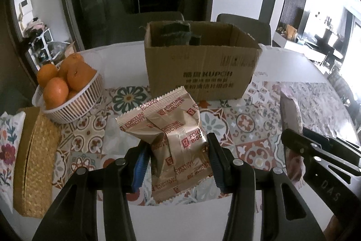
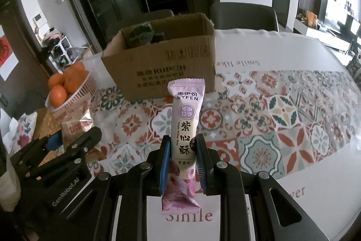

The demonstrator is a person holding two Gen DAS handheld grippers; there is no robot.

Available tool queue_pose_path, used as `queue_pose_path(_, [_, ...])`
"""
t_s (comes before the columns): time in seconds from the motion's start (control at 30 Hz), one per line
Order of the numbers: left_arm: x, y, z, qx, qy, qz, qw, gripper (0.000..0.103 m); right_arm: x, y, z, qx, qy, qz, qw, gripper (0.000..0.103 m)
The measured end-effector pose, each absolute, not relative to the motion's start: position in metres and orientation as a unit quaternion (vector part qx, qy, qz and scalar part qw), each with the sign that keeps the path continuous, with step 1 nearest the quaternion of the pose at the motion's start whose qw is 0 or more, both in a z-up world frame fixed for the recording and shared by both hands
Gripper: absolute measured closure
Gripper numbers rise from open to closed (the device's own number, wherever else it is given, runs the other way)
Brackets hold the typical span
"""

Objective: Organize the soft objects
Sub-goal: 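Lift both snacks and carry them over the cardboard box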

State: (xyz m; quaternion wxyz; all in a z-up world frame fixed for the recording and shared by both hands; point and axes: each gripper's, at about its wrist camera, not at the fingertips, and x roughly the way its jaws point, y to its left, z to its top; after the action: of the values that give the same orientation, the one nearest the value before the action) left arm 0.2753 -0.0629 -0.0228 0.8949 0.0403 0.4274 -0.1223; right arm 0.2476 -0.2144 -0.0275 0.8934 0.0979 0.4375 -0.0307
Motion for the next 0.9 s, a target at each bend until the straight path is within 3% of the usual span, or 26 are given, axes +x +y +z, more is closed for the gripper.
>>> queue_pose_path(0.9, [0.366,-0.084,0.029,0.049,0.414,-0.14,0.898,0.055,0.341,-0.227,0.029,0.082,0.407,-0.01,0.91,0.08])
